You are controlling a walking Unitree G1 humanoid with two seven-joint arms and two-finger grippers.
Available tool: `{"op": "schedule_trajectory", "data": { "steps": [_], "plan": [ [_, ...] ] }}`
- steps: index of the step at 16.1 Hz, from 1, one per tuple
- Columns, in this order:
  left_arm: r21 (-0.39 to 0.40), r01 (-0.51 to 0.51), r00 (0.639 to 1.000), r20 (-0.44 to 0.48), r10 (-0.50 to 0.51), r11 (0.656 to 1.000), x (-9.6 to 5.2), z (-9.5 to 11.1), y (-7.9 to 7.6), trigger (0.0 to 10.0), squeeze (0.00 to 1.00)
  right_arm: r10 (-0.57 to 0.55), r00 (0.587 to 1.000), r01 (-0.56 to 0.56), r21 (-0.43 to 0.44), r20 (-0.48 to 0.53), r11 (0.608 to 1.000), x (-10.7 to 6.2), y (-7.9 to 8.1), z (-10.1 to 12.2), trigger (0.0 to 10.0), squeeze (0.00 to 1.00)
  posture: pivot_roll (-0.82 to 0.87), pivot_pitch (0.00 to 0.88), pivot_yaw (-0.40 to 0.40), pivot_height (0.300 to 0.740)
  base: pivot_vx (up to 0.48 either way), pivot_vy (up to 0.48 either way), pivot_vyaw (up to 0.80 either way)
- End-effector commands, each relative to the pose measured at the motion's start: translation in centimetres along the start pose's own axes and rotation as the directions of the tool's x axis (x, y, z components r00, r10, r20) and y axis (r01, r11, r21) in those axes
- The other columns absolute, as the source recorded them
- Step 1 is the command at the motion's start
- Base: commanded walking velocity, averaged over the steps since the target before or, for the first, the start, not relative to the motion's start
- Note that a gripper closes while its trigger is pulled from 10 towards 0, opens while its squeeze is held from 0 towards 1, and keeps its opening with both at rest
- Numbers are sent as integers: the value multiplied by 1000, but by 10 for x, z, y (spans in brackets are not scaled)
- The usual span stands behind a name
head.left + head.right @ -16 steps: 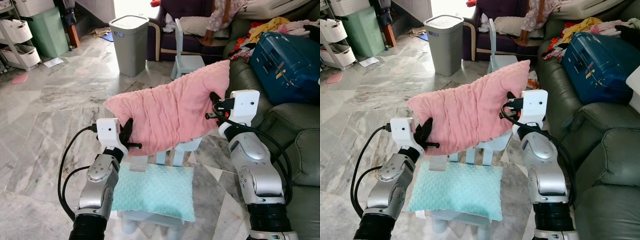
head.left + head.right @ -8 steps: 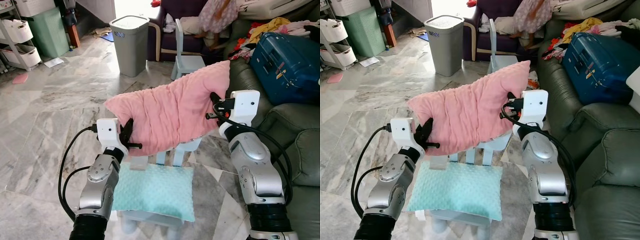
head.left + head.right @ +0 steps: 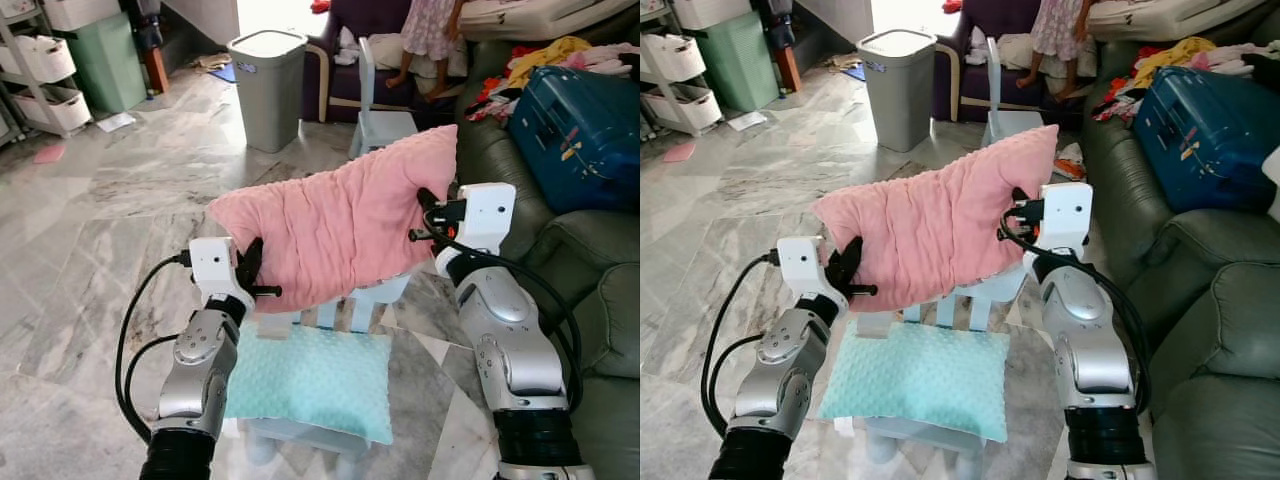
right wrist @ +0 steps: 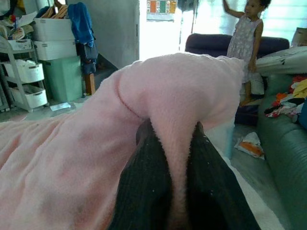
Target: Move the pillow to the sofa
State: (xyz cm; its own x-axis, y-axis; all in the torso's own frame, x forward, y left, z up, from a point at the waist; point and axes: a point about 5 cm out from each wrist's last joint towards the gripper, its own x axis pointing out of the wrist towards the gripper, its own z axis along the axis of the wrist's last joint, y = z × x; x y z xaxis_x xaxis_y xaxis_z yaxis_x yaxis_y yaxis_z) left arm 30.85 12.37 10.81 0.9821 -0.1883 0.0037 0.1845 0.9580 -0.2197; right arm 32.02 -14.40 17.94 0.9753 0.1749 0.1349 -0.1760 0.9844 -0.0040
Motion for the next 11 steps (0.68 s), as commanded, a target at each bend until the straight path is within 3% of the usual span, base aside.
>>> {"op": "schedule_trajectory", "data": {
  "steps": [1,9,11],
  "plan": [
    [-1,25,1000,11,-25,1000,3,4,-4,10000,0,9,999,-8,-2,33,1000,0,3,8,10000,0,-178,0,-19,740,0,0,0],
    [2,28,1000,11,-28,1000,4,4,-4,10000,0,8,999,-8,-3,38,1000,1,3,9,10000,0,-177,0,-18,740,0,0,0],
    [6,31,999,11,-31,999,4,5,-4,10000,0,8,999,-8,-2,40,1000,1,3,9,10000,0,-176,0,-16,740,-276,0,0]
  ]
}}
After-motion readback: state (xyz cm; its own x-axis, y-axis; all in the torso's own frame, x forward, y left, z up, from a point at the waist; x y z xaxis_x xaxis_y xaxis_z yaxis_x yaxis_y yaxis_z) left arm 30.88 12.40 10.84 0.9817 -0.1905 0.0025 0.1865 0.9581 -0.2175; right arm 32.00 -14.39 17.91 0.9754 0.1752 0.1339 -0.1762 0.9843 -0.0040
